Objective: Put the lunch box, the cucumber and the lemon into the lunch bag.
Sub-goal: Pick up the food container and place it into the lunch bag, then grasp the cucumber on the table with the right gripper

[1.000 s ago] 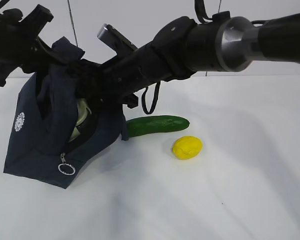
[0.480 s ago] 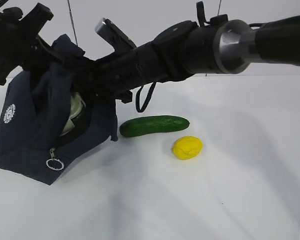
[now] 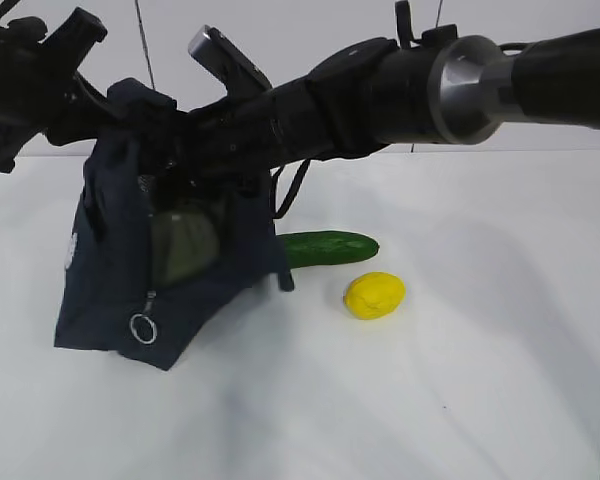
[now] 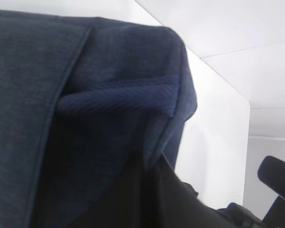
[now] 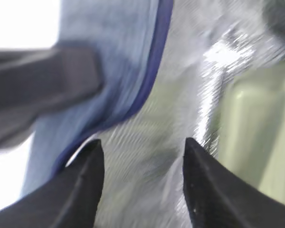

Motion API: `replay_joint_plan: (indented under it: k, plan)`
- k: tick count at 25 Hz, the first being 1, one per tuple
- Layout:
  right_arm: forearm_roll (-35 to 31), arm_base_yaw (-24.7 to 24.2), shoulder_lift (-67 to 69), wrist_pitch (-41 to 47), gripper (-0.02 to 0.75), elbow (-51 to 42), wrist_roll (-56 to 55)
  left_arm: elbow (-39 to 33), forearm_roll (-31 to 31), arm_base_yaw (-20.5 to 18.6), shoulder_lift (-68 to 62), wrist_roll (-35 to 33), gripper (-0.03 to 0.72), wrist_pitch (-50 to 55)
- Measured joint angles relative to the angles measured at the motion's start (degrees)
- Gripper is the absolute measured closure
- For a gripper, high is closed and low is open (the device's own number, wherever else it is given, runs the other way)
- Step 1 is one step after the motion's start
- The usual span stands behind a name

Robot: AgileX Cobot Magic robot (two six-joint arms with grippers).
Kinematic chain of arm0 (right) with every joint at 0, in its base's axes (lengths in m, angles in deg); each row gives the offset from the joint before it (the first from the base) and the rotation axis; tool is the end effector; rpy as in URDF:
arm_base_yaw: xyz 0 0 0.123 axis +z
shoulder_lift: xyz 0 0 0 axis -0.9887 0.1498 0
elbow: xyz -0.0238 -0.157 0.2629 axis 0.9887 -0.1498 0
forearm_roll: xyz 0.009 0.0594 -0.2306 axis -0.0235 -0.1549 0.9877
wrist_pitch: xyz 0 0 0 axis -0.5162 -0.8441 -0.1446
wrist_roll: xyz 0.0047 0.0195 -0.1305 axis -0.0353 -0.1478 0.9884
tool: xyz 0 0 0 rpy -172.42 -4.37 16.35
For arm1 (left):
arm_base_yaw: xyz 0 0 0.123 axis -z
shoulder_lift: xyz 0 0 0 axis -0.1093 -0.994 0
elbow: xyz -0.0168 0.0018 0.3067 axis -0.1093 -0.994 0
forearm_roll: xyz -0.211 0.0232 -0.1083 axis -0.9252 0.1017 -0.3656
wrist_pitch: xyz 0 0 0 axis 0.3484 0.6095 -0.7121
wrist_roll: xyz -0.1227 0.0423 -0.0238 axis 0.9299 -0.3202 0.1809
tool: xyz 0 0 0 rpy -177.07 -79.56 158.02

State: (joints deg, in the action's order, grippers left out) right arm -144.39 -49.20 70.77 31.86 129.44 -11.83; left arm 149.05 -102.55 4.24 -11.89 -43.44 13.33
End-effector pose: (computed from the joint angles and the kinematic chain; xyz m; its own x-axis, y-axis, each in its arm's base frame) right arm 0.4038 0.3362 0.2339 -0.8576 0.0869 -0.5069 -0.3858 0.5432 0.7457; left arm 0.3523 -0.1185 0.2829 -0.7615 -0.5856 -0.2778 -0.2065 0.6255 -0.7524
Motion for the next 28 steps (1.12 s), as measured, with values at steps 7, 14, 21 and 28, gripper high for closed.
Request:
replay_joint_plan:
  k: [7,14,21,28]
  plan:
    - [-0.72,-0.63,0.00,4.64,0.326,0.26,0.09,0.00,0.27,-2.35,0.00,0.00,0.694,2.32]
    - [-0.95,-4.86,-0.57,16.81,0.325,2.04,0.23,0.00,3.65,-5.38,0.00,0.00,0.694,4.95]
    - [1.26,-11.25,-1.09,30.19,0.325,8.76,0.27,0.00,7.58,-5.47,0.00,0.00,0.694,6.47]
    - [21.85,-16.36,-1.09,36.39,0.325,13.49,0.38,0.00,7.99,-5.47,0.00,-0.11,0.694,7.20]
